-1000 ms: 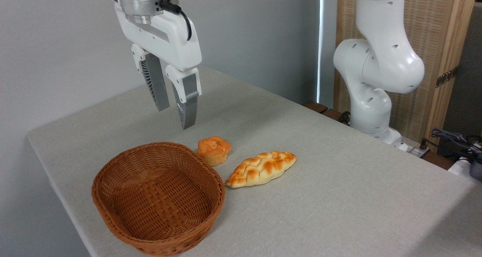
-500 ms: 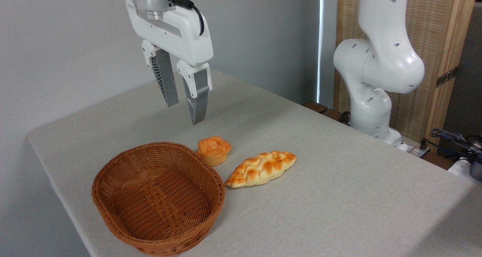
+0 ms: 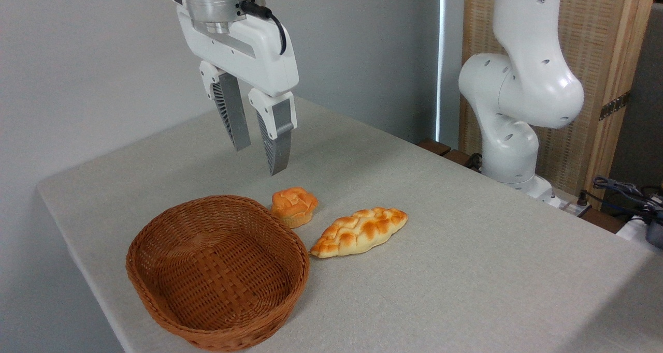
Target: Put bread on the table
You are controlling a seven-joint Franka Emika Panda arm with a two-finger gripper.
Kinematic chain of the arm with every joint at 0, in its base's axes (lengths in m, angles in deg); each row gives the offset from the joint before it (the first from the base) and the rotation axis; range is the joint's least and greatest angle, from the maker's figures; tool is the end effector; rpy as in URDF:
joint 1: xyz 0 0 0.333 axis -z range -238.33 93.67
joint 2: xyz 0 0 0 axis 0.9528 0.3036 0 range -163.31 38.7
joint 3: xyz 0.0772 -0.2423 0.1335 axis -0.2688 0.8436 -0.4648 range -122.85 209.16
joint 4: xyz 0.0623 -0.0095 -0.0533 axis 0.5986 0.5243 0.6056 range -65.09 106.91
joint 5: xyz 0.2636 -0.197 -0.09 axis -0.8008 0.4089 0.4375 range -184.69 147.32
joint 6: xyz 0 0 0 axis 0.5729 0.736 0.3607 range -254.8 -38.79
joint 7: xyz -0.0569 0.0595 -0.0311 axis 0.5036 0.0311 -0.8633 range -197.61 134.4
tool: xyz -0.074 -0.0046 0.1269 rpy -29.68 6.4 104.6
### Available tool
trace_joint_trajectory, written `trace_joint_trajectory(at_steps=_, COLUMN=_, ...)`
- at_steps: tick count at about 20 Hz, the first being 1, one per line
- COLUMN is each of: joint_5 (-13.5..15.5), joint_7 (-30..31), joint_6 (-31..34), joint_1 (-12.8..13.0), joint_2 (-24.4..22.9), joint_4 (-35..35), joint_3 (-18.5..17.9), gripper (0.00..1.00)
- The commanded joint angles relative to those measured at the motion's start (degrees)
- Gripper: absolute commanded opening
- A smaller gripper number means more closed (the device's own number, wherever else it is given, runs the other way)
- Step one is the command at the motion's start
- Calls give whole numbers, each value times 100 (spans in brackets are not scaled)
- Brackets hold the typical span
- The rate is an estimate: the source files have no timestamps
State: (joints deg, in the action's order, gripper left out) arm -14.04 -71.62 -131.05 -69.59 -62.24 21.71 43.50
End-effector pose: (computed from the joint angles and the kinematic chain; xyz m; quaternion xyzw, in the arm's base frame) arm 0.5027 -0.0388 0.5518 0.9296 -0.3663 0.0161 0.0373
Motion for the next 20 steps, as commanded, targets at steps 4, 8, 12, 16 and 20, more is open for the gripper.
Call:
trace_joint_trajectory(at_steps=4, joint_5=-165, joint_7=-33, joint_6=-59, joint_1=16, joint_2=-173, joint_4=131, joint_3=-43, gripper=100)
trace_joint_trajectory(at_steps=8, joint_5=-323, joint_7=-42, joint_6=-59, joint_1=16, joint_2=-173, joint_4=140, joint_3=-43, gripper=100)
trace_joint_trajectory(at_steps=12, joint_5=-359, joint_7=-42, joint_6=-15, joint_1=16, joint_2=-173, joint_4=140, joint_3=-43, gripper=100)
trace_joint_trajectory(at_steps=16, joint_5=-394, joint_7=-51, joint_6=82, joint_1=8, joint_2=-164, joint_4=131, joint_3=-52, gripper=100)
trace_joint_trajectory(at_steps=20, joint_5=-394, joint_7=-42, joint_6=38, joint_1=-1, joint_2=-155, joint_4=131, joint_3=-61, gripper=100)
